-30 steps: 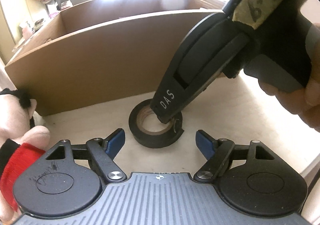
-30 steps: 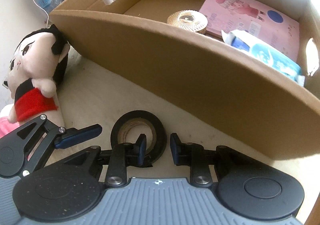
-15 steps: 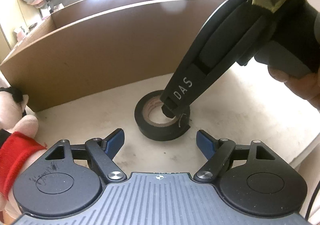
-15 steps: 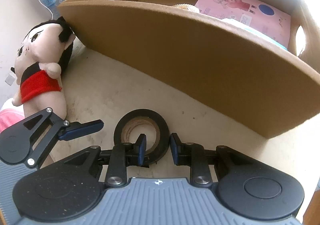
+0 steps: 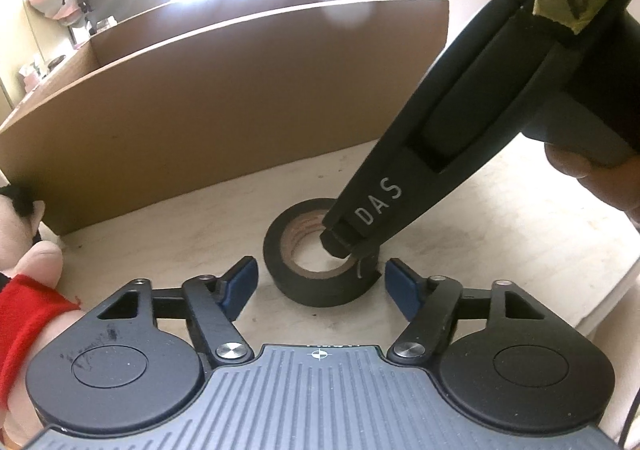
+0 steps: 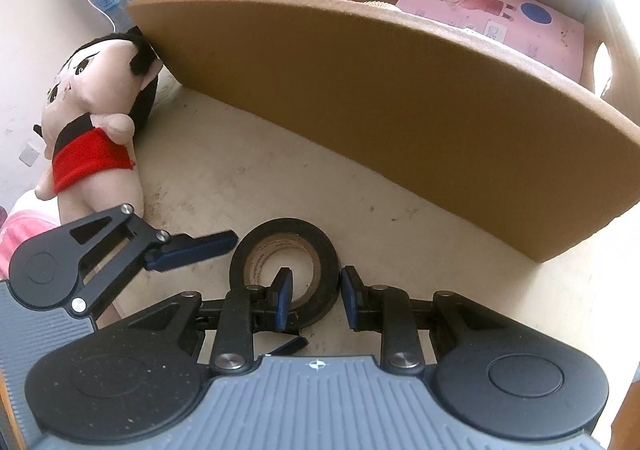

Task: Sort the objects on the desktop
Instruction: 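Close the right gripper on the tape roll rim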

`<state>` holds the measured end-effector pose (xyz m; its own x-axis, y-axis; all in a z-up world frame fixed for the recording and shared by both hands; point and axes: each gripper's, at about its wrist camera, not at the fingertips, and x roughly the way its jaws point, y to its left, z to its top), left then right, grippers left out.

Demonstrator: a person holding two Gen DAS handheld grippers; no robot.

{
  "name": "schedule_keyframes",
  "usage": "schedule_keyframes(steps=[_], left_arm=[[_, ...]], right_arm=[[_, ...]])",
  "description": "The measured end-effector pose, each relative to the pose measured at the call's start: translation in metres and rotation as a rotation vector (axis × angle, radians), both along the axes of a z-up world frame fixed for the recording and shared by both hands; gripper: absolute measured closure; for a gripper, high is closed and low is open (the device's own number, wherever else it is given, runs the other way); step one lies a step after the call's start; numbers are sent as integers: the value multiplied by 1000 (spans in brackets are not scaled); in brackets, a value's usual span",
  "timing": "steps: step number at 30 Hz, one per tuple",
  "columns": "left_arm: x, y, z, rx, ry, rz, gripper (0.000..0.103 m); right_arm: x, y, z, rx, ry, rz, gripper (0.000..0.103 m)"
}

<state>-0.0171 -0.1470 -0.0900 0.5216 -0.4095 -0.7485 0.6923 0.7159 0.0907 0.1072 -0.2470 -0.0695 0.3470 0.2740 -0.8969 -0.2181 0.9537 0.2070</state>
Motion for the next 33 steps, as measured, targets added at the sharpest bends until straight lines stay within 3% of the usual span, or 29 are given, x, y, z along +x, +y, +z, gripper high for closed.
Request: schedule_keyframes(steps=[6, 23, 26, 28, 32, 33], left_arm=[[-11, -3, 3, 5, -4, 13, 40], [-55, -7, 22, -3, -67, 11, 40], [-95, -8, 37, -11, -87, 19, 40], [-79, 2, 27, -19, -97, 24, 40], [-89, 9, 39, -55, -123, 41, 40], [-73, 10, 41, -64, -131, 45, 40]], right_arm=[[-2, -2, 0, 9, -5, -2, 74], [-6, -4, 18, 31, -41, -47, 73], [-7, -4, 28, 45, -64, -50, 73], [-8, -3, 36, 48, -82, -49, 73], [-11, 0, 58, 48, -142, -41, 73], [-11, 1, 63, 51, -156, -42, 73]])
